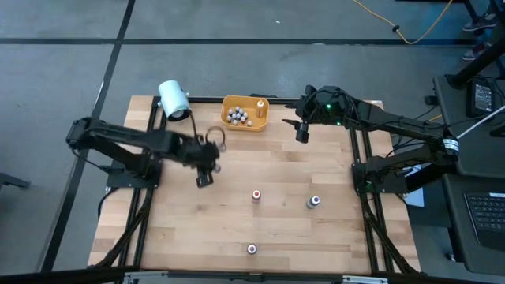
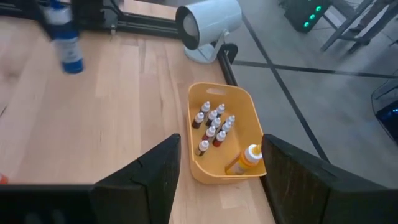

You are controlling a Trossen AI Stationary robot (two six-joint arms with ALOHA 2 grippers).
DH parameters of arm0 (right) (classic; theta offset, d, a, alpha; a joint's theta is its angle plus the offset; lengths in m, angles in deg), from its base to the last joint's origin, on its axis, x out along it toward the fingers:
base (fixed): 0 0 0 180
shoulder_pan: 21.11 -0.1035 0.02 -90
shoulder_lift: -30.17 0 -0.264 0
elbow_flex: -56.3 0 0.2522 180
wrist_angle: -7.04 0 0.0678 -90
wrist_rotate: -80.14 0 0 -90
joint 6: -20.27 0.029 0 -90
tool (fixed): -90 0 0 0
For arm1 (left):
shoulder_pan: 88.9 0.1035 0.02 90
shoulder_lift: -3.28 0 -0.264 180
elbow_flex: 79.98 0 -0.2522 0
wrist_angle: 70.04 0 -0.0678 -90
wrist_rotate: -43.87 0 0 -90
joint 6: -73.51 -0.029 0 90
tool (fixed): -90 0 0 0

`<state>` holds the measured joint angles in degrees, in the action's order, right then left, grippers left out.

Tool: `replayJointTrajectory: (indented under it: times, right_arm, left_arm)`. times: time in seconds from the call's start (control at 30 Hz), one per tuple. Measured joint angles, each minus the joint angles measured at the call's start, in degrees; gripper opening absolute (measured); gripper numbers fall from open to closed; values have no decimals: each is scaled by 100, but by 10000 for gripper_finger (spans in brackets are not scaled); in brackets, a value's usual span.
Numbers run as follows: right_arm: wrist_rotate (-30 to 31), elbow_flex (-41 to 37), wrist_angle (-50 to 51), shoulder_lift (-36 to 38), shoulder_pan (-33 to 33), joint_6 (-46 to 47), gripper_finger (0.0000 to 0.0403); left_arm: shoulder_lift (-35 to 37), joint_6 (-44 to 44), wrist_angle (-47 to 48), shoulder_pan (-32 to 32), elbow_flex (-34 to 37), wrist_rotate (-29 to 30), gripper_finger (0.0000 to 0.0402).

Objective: Pick & Place food coloring
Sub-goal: Put the large blue food coloring bottle into the yellow bin

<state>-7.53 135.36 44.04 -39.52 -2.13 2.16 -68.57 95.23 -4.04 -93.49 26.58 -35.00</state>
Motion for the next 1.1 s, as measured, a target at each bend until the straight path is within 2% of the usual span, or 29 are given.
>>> replayJointTrajectory:
  times: [0.23, 0.37, 0.57, 0.77, 0.97, 1.1]
  right_arm:
    - [2, 0, -39, -2, 13, 217, 225]
    - [26, 0, -38, -2, 31, 417, 225]
    - [105, 0, -39, -2, 31, 678, 225]
    - [109, 0, -35, -2, 31, 601, 225]
    - [109, 0, -35, -2, 69, 614, 225]
    - [111, 0, -35, -2, 190, 973, 225]
  left_arm:
    - [196, -1155, 236, 1236, -719, -316, 144]
    - [166, -1930, 213, 1842, -900, -704, 144]
    - [-73, -3262, 168, 2742, -1084, -900, 144]
    - [-615, -4209, 138, 3434, -1569, -1216, 144]
    - [-1329, -4573, 177, 3779, -2669, -1454, 144]
    - [-1913, -4758, 175, 3944, -3400, -1625, 144]
